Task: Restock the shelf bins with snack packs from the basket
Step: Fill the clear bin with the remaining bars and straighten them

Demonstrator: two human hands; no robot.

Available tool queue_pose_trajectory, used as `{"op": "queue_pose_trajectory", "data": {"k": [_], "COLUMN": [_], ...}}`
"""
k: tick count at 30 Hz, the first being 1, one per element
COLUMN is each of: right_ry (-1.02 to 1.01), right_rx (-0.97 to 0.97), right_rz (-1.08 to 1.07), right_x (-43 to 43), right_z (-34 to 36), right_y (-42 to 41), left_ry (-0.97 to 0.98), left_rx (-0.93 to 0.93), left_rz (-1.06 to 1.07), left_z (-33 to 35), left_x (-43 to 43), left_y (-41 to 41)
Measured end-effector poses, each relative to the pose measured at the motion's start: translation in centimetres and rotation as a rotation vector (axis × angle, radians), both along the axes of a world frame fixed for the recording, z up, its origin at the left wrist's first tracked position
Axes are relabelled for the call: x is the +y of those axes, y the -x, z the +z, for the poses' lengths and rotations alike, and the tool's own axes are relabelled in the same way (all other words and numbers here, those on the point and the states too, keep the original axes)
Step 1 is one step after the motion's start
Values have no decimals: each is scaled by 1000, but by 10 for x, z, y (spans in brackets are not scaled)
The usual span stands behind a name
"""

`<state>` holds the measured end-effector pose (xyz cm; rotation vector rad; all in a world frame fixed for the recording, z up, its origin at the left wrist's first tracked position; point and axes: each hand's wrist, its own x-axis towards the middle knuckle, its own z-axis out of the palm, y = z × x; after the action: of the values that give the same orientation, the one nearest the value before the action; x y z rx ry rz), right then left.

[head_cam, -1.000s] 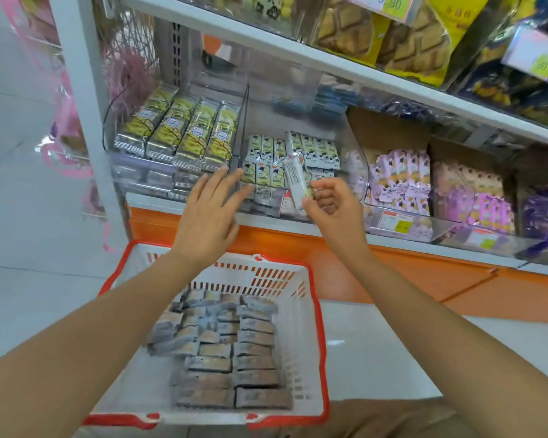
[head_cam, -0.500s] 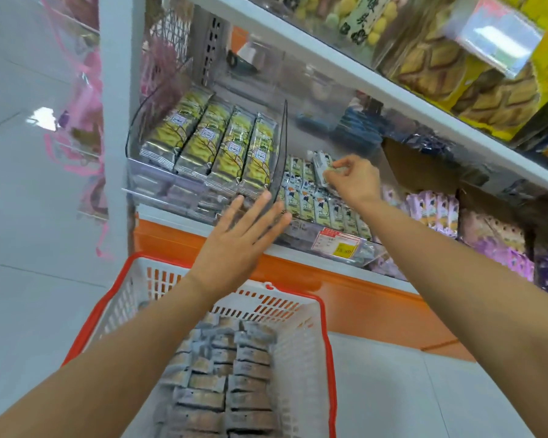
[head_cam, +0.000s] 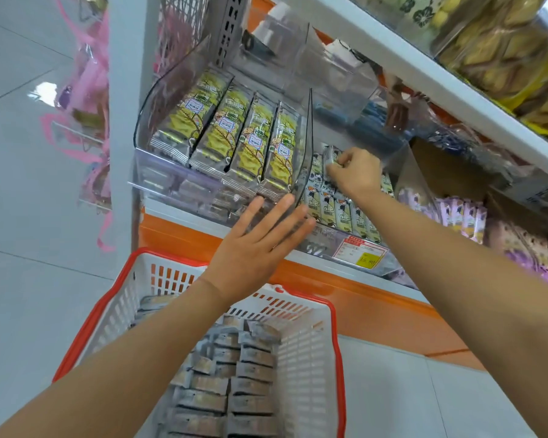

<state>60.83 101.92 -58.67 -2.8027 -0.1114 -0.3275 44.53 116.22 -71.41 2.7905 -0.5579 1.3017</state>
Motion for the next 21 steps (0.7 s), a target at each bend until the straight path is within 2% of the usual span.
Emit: {"op": "queue_pose_trajectory", "data": {"k": [7, 11, 21], "right_ry": [-100, -186, -552], "right_rx": [66, -5, -102], "right_rz": [89, 180, 399], "right_x": [-14, -25, -42], "right_z": [2, 0, 3], "right_y": [3, 17, 121], "left_ry": [-13, -12, -24], "left_rx": [19, 78, 232], "left_rz": [33, 45, 100], "left_z": [5, 12, 19], "left_x": [-2, -4, -8], "left_y": [4, 11, 37]}}
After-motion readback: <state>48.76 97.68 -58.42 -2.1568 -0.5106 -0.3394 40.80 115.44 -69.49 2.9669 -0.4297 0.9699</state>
